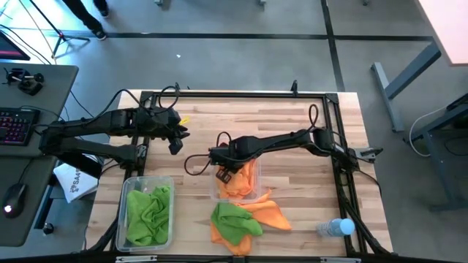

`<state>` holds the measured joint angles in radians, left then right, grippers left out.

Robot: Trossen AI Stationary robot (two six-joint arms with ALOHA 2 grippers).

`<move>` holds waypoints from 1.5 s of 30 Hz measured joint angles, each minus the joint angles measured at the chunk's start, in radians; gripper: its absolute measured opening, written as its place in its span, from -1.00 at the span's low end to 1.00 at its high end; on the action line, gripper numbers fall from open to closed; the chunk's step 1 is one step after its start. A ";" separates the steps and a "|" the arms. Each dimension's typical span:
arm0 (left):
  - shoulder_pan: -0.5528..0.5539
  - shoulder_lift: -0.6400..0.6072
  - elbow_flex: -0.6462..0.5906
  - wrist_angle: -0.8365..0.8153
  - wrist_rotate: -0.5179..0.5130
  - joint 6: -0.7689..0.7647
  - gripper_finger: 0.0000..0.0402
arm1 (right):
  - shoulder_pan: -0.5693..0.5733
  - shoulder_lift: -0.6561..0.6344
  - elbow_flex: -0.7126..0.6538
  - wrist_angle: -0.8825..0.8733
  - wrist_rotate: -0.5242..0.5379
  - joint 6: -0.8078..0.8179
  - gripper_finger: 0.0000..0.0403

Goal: Sort microfiber towel by color & place in baskets
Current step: Put the yellow microfiber towel into the right transparent bin, then put the green microfiber cloth into the left transparent bin

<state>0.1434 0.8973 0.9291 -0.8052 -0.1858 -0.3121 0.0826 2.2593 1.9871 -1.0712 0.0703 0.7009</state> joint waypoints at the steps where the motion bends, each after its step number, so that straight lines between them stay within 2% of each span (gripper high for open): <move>1: 0.000 0.000 0.000 0.000 0.000 0.000 -0.53 | 0.001 0.000 -0.011 0.012 0.003 -0.001 -1.00; 11: 0.000 0.000 0.000 -0.009 0.000 0.001 -0.53 | 0.006 0.005 -0.158 0.116 -0.024 -0.071 -1.00; 17: 0.000 0.000 0.000 -0.011 0.000 0.001 -0.53 | 0.010 0.004 -0.165 0.125 -0.008 -0.081 -1.00; 26: 0.000 0.000 0.000 -0.014 0.000 0.001 -0.53 | 0.010 0.014 -0.001 0.057 -0.002 -0.099 -0.97; 29: 0.000 0.000 0.000 -0.014 0.000 0.001 -0.53 | 0.008 0.014 0.066 -0.008 -0.001 -0.100 -0.85; 35: 0.000 0.000 0.000 -0.014 0.000 0.001 -0.53 | 0.008 0.014 0.182 -0.148 0.083 -0.119 -0.41; 38: 0.000 0.000 0.000 -0.014 0.000 0.001 -0.53 | 0.008 0.014 0.244 -0.221 0.087 -0.151 -0.22; 41: 0.000 0.000 0.000 -0.014 0.000 0.001 -0.53 | 0.010 0.012 0.316 -0.297 0.111 -0.163 -0.13; 45: -0.001 0.000 0.000 -0.014 0.001 -0.017 -0.53 | 0.038 0.002 0.367 -0.360 0.203 -0.232 -0.14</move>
<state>0.1424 0.8971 0.9291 -0.8188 -0.1852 -0.3291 0.1202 2.2610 2.3537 -1.4311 0.2736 0.4688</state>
